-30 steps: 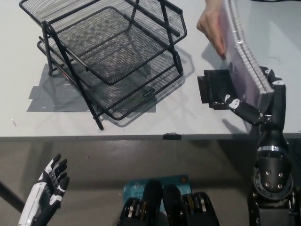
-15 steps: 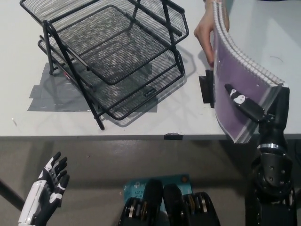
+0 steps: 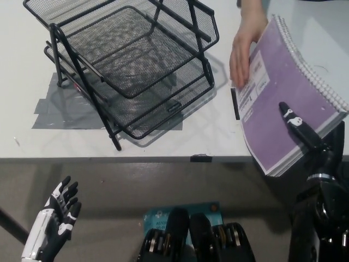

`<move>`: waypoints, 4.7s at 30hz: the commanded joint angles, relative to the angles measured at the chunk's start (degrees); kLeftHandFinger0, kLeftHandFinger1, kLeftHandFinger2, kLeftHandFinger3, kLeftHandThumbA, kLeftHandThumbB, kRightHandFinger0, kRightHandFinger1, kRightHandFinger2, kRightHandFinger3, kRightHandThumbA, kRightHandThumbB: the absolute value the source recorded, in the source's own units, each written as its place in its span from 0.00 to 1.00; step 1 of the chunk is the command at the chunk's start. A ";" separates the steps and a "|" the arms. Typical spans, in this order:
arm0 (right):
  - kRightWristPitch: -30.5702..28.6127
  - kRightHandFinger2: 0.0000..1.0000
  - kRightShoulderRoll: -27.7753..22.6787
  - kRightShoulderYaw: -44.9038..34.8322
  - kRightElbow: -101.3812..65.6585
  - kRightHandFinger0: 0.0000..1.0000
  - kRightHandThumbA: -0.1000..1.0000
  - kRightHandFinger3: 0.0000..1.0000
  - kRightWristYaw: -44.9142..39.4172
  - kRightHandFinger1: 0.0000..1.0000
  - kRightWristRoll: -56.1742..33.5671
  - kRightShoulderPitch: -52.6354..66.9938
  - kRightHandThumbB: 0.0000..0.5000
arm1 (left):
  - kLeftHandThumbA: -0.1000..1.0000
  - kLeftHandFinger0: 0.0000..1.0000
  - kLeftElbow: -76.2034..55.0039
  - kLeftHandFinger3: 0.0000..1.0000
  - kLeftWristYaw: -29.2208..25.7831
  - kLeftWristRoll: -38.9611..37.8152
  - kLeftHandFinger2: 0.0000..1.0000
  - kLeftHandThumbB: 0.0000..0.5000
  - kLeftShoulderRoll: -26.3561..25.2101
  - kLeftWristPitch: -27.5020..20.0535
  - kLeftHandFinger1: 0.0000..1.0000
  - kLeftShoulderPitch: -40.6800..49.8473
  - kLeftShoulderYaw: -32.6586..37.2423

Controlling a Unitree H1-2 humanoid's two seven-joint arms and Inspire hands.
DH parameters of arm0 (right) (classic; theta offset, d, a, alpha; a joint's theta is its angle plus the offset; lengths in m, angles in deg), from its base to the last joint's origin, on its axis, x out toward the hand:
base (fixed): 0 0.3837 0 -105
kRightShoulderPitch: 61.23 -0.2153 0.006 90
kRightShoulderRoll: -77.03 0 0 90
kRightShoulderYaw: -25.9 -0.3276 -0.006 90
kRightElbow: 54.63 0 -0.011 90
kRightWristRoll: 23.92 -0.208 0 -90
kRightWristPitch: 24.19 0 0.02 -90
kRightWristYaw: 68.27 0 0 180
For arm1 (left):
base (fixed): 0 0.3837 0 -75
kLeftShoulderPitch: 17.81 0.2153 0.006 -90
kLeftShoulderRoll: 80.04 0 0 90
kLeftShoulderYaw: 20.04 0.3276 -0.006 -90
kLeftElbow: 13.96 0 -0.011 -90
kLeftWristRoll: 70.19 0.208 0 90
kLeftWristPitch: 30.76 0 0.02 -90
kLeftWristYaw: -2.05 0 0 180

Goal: A person hands a notebook to the robot and the robot grabs it with its right hand and places it in the file tray kept in the centre of the desk infront of it.

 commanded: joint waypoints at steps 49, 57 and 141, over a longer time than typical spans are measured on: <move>-3.21 0.00 -14.51 22.07 -19.50 0.00 0.74 0.00 2.92 0.00 15.57 -23.73 0.00 | 0.75 1.00 -1.46 1.00 2.13 0.11 1.00 0.77 -1.89 -1.25 1.00 -1.09 0.44; -7.72 0.00 -17.57 26.31 -11.44 0.00 0.83 0.00 7.01 0.00 26.39 -29.92 0.00 | 0.76 1.00 -1.34 1.00 2.05 0.54 1.00 0.77 -1.95 -1.45 1.00 -1.20 0.60; -39.73 0.00 -38.25 63.64 16.29 0.00 0.74 0.00 28.36 0.00 83.53 -38.66 0.15 | 0.82 0.94 -3.02 1.00 2.81 0.94 0.90 0.69 -2.90 -0.37 0.92 -4.05 1.49</move>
